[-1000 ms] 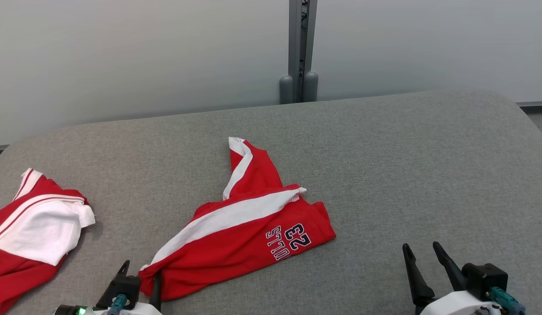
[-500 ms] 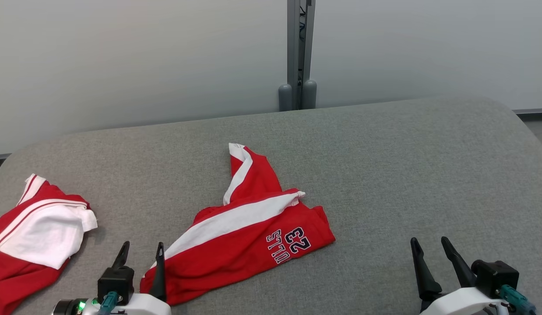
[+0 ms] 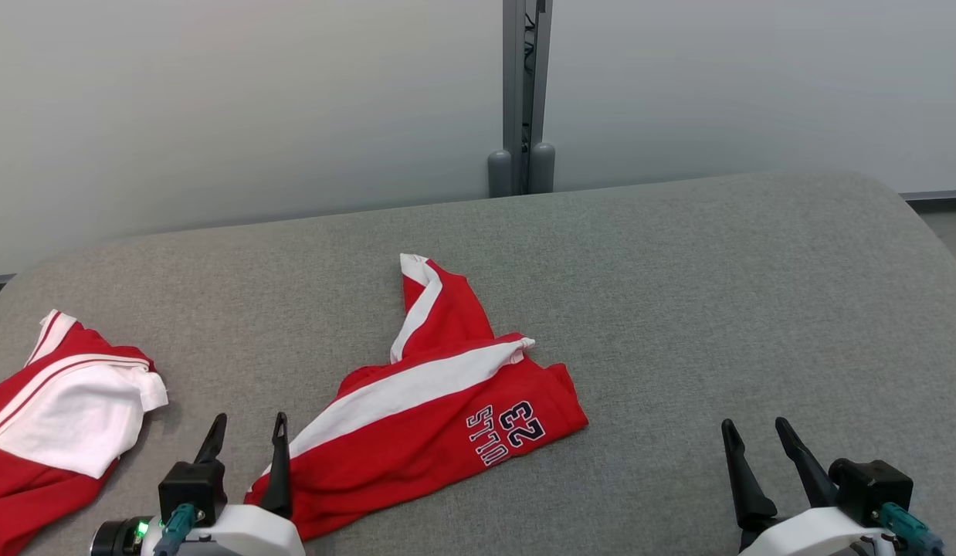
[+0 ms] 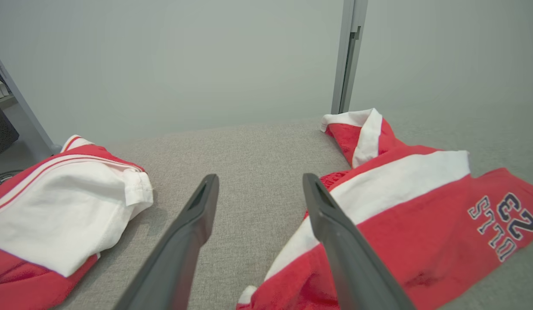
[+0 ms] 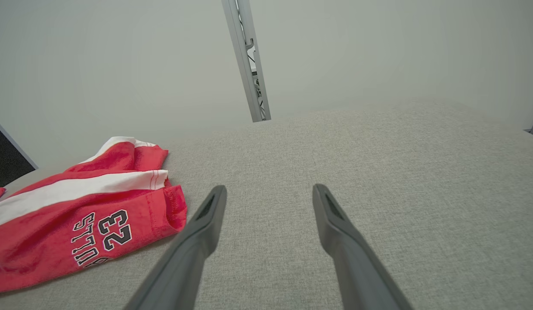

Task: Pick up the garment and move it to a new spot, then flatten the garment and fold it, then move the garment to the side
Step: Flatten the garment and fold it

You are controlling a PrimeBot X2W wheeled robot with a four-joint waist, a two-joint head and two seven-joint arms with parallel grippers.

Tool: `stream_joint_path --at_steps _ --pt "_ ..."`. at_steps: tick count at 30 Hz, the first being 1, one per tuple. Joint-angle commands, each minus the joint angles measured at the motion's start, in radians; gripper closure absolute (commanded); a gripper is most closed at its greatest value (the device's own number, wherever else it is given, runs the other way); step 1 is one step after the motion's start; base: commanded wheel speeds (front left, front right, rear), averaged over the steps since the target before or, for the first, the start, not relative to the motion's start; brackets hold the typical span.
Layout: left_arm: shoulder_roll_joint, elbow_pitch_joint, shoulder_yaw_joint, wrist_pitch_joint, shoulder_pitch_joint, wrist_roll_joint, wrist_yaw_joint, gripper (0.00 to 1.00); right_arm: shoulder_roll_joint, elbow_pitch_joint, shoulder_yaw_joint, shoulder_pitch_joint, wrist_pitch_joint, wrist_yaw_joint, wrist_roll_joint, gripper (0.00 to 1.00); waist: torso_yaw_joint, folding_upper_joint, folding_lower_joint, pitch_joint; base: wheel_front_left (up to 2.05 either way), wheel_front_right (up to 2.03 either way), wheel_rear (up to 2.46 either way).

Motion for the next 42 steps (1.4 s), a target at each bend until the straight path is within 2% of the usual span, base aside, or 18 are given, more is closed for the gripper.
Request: stream_joint_path --at_steps 1,12,15,22,23,32,42 --pt "0.0 -0.004 0.006 0.0 -0.03 0.003 -0.009 0.0 -0.005 0.001 -0.001 0.007 0.0 0.0 -0.002 0.0 -0.001 0.0 0.0 0.003 0.0 0.0 0.0" --pt "-0.017 0.012 0.02 0.0 -0.056 0.014 -0.027 0.0 -0.005 -0.01 0.031 -0.025 0.0 0.0 0.01 0.0 -0.001 0.0 0.0 0.032 0.0 0.0 0.0" --pt "-0.024 0.001 0.012 0.0 -0.045 0.015 -0.031 0.0 -0.005 -0.018 0.081 -0.075 0.0 0.0 0.018 0.0 0.037 0.0 0.0 0.051 0.0 0.0 0.0" --pt "-0.029 -0.024 -0.025 0.0 -0.035 0.023 -0.042 0.0 -0.005 0.03 0.128 -0.167 0.0 0.0 0.022 0.0 0.153 0.0 0.0 0.087 0.0 0.0 0.0" --pt "-0.029 -0.024 -0.025 0.0 -0.035 0.023 -0.042 0.0 -0.005 0.03 0.128 -0.167 0.0 0.0 0.022 0.0 0.153 0.0 0.0 0.087 0.0 0.0 0.0" --pt "-0.031 -0.033 -0.08 0.0 -0.056 0.001 -0.045 0.0 -0.014 0.207 0.116 -0.325 0.0 0.0 0.06 0.0 0.302 0.0 0.0 0.17 0.0 0.0 0.0" --pt "-0.031 -0.054 -0.113 0.0 -0.076 -0.027 -0.025 0.0 -0.045 0.376 0.118 -0.413 0.0 0.0 0.128 0.0 0.365 0.0 0.0 0.223 0.0 0.0 0.0"
